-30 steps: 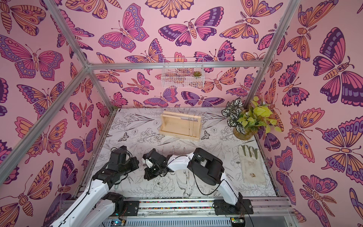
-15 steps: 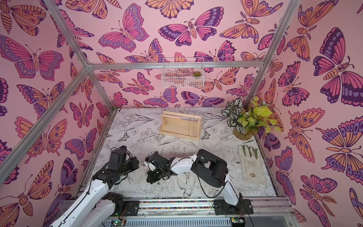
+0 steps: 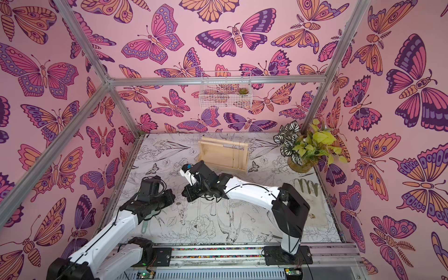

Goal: Take the necklace off the jewelry display stand
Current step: Adjust the necklace at the center of the board.

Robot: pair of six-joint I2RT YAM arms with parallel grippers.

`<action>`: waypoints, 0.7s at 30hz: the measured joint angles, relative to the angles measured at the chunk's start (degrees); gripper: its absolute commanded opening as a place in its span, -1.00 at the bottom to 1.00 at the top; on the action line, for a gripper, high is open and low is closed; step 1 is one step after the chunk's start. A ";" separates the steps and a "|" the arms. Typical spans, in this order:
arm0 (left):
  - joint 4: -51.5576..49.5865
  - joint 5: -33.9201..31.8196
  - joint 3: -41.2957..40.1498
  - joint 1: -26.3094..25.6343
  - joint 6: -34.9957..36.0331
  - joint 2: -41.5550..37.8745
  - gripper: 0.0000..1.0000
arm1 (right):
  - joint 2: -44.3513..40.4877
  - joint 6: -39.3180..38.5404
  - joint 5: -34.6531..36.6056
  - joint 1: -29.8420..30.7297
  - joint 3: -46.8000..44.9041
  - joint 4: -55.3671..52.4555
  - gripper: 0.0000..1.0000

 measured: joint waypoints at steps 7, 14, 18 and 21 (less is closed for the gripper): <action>4.48 1.57 9.09 -3.45 2.21 19.10 -0.83 | -12.76 -1.73 2.64 -7.89 -13.09 -4.79 -1.00; 6.32 1.51 15.69 -5.64 3.43 31.34 -1.00 | -17.70 -3.74 2.89 -10.51 -19.58 -7.28 -1.00; 6.69 1.09 16.37 -6.01 3.43 33.03 -1.00 | -19.34 -3.93 2.36 -12.85 -23.39 -7.28 -1.00; 7.08 0.96 16.83 -6.12 3.54 33.03 -1.00 | -22.40 -3.87 2.58 -14.27 -26.75 -6.99 -1.00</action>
